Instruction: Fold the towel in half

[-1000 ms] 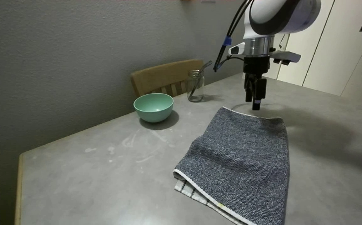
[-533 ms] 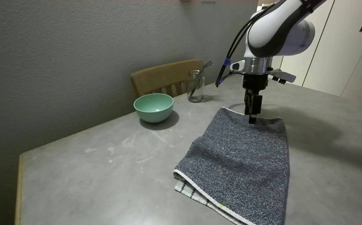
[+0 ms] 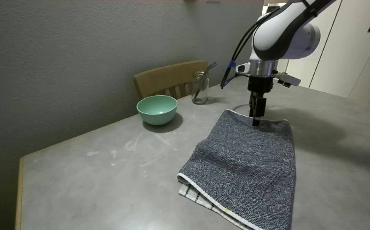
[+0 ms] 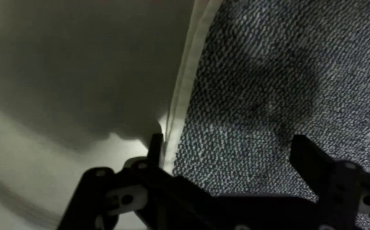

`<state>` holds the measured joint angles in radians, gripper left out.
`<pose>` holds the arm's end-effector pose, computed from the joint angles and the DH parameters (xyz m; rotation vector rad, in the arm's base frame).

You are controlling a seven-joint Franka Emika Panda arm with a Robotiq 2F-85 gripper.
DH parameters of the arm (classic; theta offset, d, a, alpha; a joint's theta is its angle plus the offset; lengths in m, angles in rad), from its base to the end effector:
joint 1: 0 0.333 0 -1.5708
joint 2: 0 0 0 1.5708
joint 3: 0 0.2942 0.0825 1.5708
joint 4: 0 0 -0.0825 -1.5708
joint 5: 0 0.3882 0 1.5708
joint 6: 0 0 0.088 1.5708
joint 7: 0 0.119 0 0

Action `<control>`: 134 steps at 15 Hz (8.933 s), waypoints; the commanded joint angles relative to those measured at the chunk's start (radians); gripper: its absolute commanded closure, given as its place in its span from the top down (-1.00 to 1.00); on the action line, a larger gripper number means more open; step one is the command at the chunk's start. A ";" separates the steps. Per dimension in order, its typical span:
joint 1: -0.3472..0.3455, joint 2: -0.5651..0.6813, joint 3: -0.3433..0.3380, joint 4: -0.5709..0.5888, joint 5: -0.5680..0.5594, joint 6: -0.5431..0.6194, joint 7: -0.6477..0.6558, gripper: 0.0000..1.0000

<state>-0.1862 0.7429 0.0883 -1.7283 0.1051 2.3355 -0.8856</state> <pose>0.6345 -0.0613 0.1130 -2.7859 -1.0020 0.0834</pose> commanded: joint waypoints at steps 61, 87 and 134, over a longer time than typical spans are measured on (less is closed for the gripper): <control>-0.088 -0.308 -0.067 -0.283 0.093 0.056 0.072 -0.96; 0.106 -0.286 0.102 -0.152 0.225 -0.219 -0.042 -0.96; 0.217 -0.131 0.122 0.117 0.041 -0.506 -0.073 0.98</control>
<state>0.0315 0.6337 0.2301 -1.6302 0.1848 1.8712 -0.9544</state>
